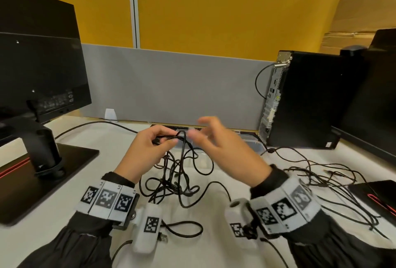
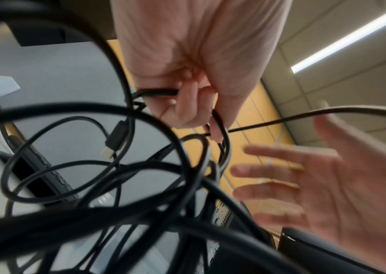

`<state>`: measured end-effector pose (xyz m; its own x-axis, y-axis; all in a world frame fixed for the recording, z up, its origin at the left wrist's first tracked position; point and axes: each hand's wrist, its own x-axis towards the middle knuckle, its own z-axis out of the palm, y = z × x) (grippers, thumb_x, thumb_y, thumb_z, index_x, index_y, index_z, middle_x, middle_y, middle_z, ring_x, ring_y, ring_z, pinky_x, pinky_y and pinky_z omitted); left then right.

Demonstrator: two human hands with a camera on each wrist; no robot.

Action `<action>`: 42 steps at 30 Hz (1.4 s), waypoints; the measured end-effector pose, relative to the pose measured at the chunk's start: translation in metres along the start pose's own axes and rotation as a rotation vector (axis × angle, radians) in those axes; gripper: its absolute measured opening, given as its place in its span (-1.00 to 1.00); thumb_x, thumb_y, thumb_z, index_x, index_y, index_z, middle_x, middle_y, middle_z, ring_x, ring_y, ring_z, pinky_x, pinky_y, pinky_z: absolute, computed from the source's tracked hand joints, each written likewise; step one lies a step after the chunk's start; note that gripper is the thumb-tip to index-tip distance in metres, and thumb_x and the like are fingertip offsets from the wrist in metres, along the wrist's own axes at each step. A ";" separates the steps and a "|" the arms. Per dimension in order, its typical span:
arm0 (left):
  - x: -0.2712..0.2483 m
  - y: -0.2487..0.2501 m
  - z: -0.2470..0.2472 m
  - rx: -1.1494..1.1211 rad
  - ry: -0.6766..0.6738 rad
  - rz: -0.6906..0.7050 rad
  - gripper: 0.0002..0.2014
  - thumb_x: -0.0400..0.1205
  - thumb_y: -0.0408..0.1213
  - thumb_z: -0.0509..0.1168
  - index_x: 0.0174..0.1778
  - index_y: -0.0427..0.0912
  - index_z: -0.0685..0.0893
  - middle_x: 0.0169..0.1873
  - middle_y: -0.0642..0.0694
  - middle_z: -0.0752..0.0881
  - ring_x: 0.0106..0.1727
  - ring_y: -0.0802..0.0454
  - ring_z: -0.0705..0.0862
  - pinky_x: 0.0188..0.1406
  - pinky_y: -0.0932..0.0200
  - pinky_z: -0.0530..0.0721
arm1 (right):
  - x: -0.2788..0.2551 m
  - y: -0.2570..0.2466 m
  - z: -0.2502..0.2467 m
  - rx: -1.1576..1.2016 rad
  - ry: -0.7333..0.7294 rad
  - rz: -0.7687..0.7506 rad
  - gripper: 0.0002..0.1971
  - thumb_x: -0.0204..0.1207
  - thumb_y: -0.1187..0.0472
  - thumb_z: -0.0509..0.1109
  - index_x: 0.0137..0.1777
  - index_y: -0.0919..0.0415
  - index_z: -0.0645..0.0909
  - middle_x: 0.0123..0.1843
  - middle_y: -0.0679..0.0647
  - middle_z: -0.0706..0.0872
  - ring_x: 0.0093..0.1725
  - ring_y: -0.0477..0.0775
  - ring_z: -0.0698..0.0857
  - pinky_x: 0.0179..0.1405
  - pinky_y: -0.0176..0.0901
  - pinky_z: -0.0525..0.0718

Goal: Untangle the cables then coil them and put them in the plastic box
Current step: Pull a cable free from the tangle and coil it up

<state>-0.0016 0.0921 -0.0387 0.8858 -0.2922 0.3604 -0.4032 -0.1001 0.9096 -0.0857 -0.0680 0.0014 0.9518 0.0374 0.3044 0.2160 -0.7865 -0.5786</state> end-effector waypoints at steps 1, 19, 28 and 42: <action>-0.001 0.001 0.001 0.014 0.001 0.029 -0.84 0.56 -0.47 0.32 -0.10 -0.11 0.70 -0.34 -0.16 0.53 -0.60 0.27 0.42 -0.63 0.43 0.38 | 0.004 -0.009 0.007 -0.043 -0.083 -0.003 -0.37 0.45 -0.41 0.04 0.33 0.00 0.43 0.14 -0.02 0.72 0.09 -0.05 0.68 0.12 0.01 0.65; 0.011 -0.025 -0.012 0.342 -0.064 -0.030 -0.94 0.55 -0.28 0.38 -0.23 -0.08 0.71 -0.39 0.07 0.61 -0.39 0.31 0.55 -0.34 0.37 0.41 | 0.010 -0.010 -0.129 1.280 0.856 -0.260 -0.89 0.61 0.34 0.09 -0.08 0.18 0.43 -0.12 0.06 0.64 -0.07 0.09 0.75 -0.27 -0.08 0.70; 0.010 -0.024 -0.013 0.414 0.018 -0.047 -0.83 0.55 -0.22 0.36 -0.30 -0.23 0.66 -0.48 0.01 0.54 -0.51 0.15 0.43 -0.50 0.24 0.36 | 0.010 0.040 -0.136 0.846 0.896 0.133 -0.89 0.62 0.25 0.02 -0.03 0.13 0.37 -0.26 0.03 0.67 -0.55 -0.07 0.63 -0.39 -0.24 0.57; 0.003 -0.012 0.000 0.368 0.063 0.190 -0.72 0.42 -0.45 0.38 -0.50 -0.06 0.49 -0.55 0.02 0.49 -0.45 0.16 0.40 -0.44 0.42 0.36 | 0.002 -0.031 0.026 -0.280 -0.186 -0.098 -0.72 0.51 -0.26 0.23 -0.19 -0.13 0.63 -0.16 -0.13 0.72 -0.21 -0.11 0.63 -0.21 -0.13 0.61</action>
<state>0.0062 0.0926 -0.0487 0.7953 -0.2804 0.5374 -0.6060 -0.3862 0.6954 -0.0846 -0.0274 0.0004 0.9584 0.2127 0.1906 0.2650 -0.9111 -0.3158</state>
